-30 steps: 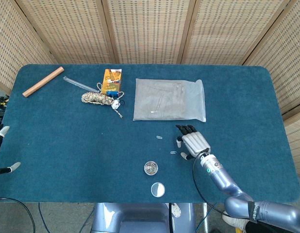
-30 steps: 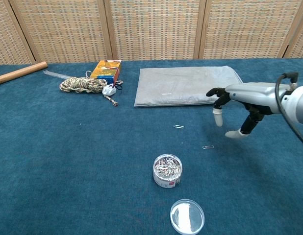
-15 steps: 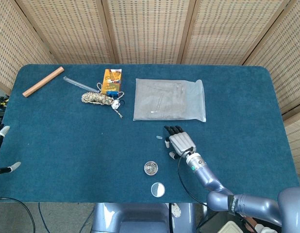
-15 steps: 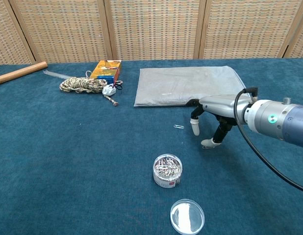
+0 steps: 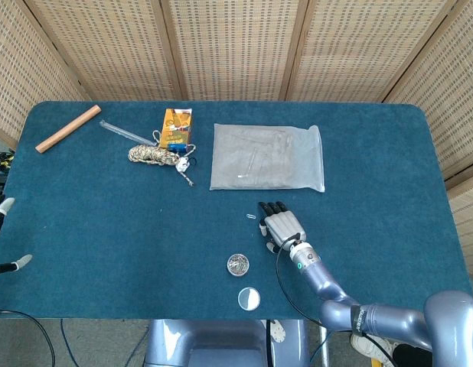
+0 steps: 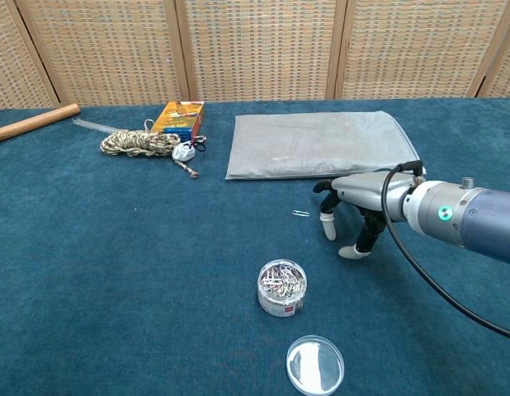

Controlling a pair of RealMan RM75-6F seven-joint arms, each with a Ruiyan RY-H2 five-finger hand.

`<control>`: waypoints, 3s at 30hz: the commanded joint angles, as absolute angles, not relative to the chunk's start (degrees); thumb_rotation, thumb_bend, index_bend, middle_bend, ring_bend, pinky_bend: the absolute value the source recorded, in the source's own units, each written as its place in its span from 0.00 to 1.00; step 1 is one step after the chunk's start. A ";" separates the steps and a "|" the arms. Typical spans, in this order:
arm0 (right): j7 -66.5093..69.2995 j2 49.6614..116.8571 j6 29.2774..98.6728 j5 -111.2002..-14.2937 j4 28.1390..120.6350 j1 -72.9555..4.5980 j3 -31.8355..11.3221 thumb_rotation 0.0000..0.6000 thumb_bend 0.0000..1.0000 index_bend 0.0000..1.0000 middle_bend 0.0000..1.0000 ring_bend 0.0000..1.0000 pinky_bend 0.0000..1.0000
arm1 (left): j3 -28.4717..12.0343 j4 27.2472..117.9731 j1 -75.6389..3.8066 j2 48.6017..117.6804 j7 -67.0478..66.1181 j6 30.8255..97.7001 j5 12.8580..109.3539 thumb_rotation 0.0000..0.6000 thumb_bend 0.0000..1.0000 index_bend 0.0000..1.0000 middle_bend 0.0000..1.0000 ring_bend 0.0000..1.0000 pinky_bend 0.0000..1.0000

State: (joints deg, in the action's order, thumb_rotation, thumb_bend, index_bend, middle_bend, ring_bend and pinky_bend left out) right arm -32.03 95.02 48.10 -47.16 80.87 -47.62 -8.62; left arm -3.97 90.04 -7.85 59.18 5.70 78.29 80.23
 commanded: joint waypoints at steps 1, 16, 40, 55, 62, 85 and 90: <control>-31.87 94.58 48.07 -46.75 80.96 -47.56 -8.25 1.00 0.30 0.48 0.00 0.00 0.00 | -3.92 90.06 -7.93 59.22 5.61 78.16 80.27 1.00 0.00 0.00 0.00 0.00 0.00; -29.17 95.98 47.71 -48.36 78.37 -47.54 -7.05 1.00 0.32 0.56 0.00 0.00 0.00 | -3.88 90.32 -7.89 59.21 5.34 78.59 80.57 1.00 0.00 0.00 0.00 0.00 0.00; -26.92 92.09 49.82 -52.22 84.57 -46.95 -7.52 1.00 0.46 0.65 0.00 0.00 0.01 | -3.75 90.41 -8.01 59.07 5.76 78.42 80.74 1.00 0.00 0.00 0.00 0.00 0.00; -24.97 89.08 49.19 -59.74 96.93 -49.10 -8.06 1.00 0.46 0.65 0.00 0.00 0.01 | -3.51 90.73 -7.87 58.98 5.57 78.91 81.36 1.00 0.00 0.00 0.00 0.00 0.00; -27.96 91.98 49.00 -55.78 95.57 -50.74 -7.51 1.00 0.46 0.65 0.00 0.00 0.01 | -3.58 90.46 -8.01 58.98 5.93 78.57 81.12 1.00 0.00 0.00 0.00 0.00 0.00; -28.76 94.16 50.11 -53.99 95.63 -52.12 -6.81 1.00 0.41 0.54 0.00 0.00 0.01 | -3.42 90.60 -8.06 58.94 5.79 78.46 81.20 1.00 0.00 0.00 0.00 0.00 0.00; -28.91 93.89 50.23 -53.69 95.96 -52.32 -6.68 1.00 0.35 0.48 0.00 0.00 0.01 | -3.39 90.66 -8.09 58.92 5.76 78.39 81.22 1.00 0.00 0.00 0.00 0.00 0.00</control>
State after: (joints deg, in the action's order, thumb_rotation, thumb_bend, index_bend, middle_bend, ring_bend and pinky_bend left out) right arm -28.90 93.90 50.22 -53.69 95.95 -52.31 -6.70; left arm -3.39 90.66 -8.09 58.92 5.75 78.39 81.22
